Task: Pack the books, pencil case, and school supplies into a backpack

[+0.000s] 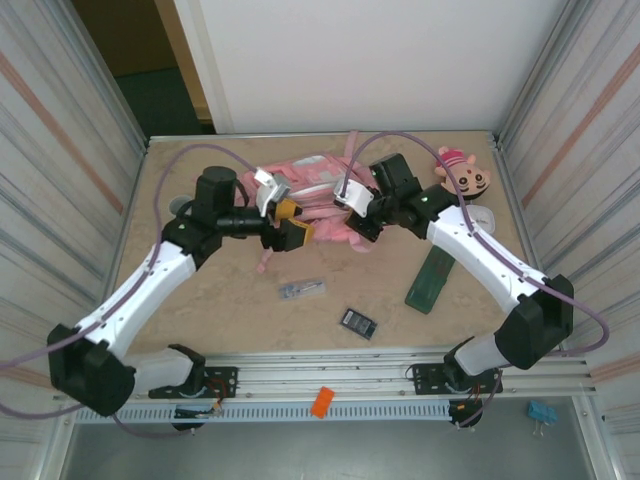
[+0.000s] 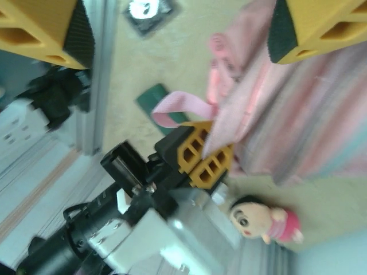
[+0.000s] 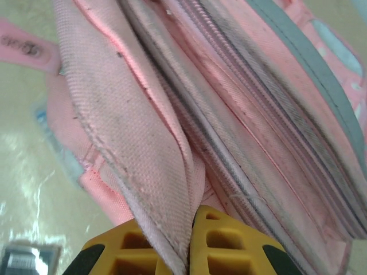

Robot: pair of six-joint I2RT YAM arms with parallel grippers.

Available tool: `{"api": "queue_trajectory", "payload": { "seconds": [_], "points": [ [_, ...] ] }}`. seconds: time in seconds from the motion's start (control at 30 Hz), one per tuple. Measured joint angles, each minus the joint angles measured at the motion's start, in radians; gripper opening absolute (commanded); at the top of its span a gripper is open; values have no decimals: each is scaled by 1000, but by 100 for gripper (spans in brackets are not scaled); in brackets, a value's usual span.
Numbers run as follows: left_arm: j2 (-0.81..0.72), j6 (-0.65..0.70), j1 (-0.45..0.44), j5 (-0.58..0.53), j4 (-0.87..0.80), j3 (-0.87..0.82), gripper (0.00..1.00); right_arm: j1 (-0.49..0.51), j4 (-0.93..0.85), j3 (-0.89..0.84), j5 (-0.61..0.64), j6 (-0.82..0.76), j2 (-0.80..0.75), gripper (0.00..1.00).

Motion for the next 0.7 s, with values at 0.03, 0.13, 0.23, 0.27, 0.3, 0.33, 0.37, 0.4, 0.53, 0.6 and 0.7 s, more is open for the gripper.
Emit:
{"api": "queue_trajectory", "payload": {
  "seconds": [0.03, 0.13, 0.23, 0.27, 0.3, 0.33, 0.37, 0.4, 0.53, 0.6, 0.7],
  "points": [
    [-21, 42, 3, -32, -21, 7, 93, -10, -24, 8, -23, -32, 0, 0],
    [-66, 171, 5, -138, -69, 13, 98, -37, -83, 32, -79, -114, -1, 0],
    [-58, 280, 5, -222, -109, 16, 98, -53, -113, 51, -116, -165, -2, 0],
    [-45, 308, 5, -240, -119, 17, 98, -55, -121, 56, -124, -179, -1, 0],
    [-31, 332, 5, -249, -127, 19, 98, -55, -123, 58, -130, -185, -1, 0],
    [-10, 357, 5, -257, -134, 22, 98, -55, -127, 61, -135, -192, -2, 0],
    [14, 380, 5, -264, -142, 27, 98, -55, -130, 63, -144, -201, -2, 0],
    [33, 395, 5, -265, -146, 32, 98, -55, -133, 64, -150, -206, -1, 0],
    [114, 446, 5, -262, -147, 47, 85, -55, -146, 64, -164, -219, -1, 0],
    [148, 471, 5, -247, -145, 59, 74, -57, -147, 66, -169, -226, -1, 0],
    [182, 499, 2, -212, -140, 81, 44, -67, -147, 66, -175, -228, 1, 0]
  ]
}}
